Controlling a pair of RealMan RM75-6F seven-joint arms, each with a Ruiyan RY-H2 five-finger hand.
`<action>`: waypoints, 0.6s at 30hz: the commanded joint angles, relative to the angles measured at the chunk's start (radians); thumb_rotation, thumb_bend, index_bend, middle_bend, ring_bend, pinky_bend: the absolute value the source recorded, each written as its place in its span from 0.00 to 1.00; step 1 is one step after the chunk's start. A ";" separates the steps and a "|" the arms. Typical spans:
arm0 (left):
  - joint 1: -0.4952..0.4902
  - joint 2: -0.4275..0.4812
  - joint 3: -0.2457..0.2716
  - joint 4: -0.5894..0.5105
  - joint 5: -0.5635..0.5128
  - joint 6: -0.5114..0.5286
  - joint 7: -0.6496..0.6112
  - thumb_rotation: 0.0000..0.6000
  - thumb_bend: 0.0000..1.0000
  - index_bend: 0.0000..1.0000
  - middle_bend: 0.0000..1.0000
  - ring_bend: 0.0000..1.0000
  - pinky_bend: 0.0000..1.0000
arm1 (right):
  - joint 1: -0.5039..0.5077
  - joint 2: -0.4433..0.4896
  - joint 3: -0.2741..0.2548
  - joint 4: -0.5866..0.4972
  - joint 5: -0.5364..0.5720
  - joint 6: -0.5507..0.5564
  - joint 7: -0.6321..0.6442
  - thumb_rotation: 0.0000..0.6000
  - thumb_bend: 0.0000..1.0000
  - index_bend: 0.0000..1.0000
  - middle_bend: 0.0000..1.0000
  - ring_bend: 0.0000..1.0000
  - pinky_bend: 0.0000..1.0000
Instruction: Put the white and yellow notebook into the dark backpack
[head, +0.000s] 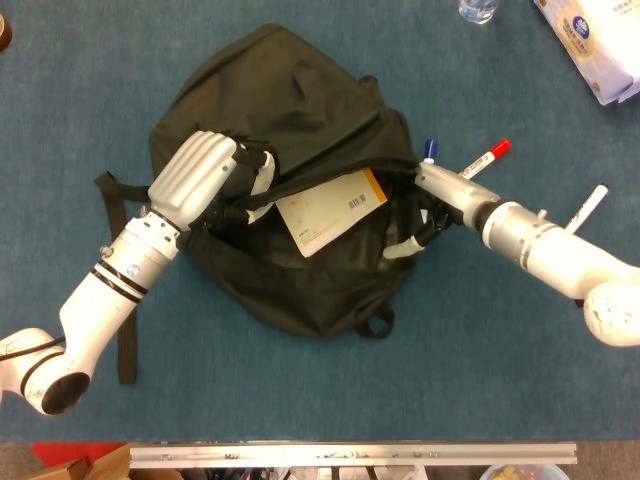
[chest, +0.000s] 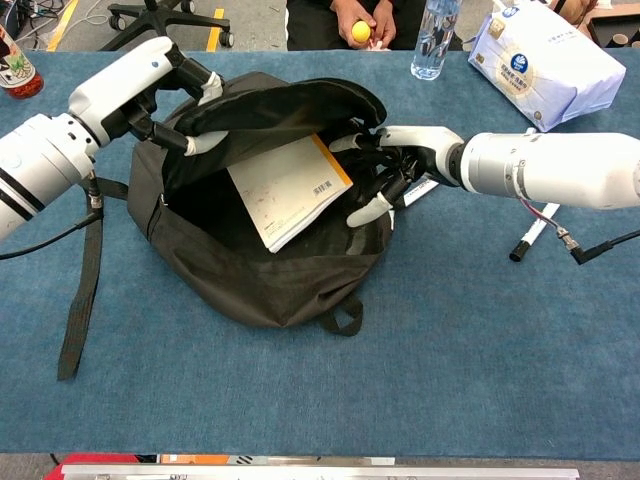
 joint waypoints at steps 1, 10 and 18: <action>-0.002 0.004 -0.002 -0.005 -0.007 -0.007 0.001 1.00 0.37 0.79 0.59 0.51 0.43 | -0.010 0.021 -0.018 -0.026 -0.023 0.033 -0.038 1.00 0.00 0.00 0.12 0.05 0.21; -0.006 0.003 -0.008 -0.011 -0.026 -0.021 0.031 1.00 0.37 0.79 0.59 0.51 0.43 | -0.076 0.122 -0.043 -0.150 -0.111 0.128 -0.104 1.00 0.00 0.00 0.14 0.05 0.21; -0.005 0.020 0.012 -0.017 -0.008 -0.032 0.056 1.00 0.36 0.73 0.58 0.50 0.43 | -0.193 0.274 -0.086 -0.300 -0.235 0.255 -0.144 1.00 0.00 0.00 0.18 0.05 0.21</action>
